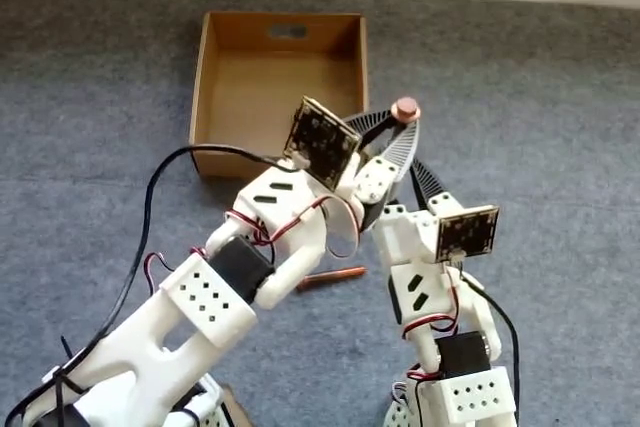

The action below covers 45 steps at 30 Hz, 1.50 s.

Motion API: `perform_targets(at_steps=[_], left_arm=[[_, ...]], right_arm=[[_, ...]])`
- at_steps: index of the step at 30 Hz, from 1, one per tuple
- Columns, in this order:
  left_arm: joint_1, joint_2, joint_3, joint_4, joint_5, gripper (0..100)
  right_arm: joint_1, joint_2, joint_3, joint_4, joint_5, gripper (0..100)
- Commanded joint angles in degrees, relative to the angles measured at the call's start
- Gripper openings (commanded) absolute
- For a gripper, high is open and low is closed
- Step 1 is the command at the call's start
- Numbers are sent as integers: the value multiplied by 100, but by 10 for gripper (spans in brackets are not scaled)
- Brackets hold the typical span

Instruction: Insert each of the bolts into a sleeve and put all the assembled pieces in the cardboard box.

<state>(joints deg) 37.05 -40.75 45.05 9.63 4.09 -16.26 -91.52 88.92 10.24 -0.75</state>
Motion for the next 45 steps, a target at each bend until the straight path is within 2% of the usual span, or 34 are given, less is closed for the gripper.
perform_targets(at_steps=[1, 9, 20, 30, 36, 45], left_arm=[[57, -171, -22, -132, -88, 9], [-66, 444, -154, -132, -79, 9], [-84, 479, -154, -88, -79, 9], [-268, 470, -189, 501, -79, 16], [-233, 22, -13, 659, -79, 109], [-233, -778, 462, 695, -79, 111]], right_arm=[[66, -66, -40, -101, 35, 6], [75, -66, 31, -110, 35, 6], [75, -66, 57, -136, 35, 6], [66, -66, 66, -136, 35, 6], [57, -66, 57, -136, 35, 6], [40, -66, 75, -136, 35, 6]])
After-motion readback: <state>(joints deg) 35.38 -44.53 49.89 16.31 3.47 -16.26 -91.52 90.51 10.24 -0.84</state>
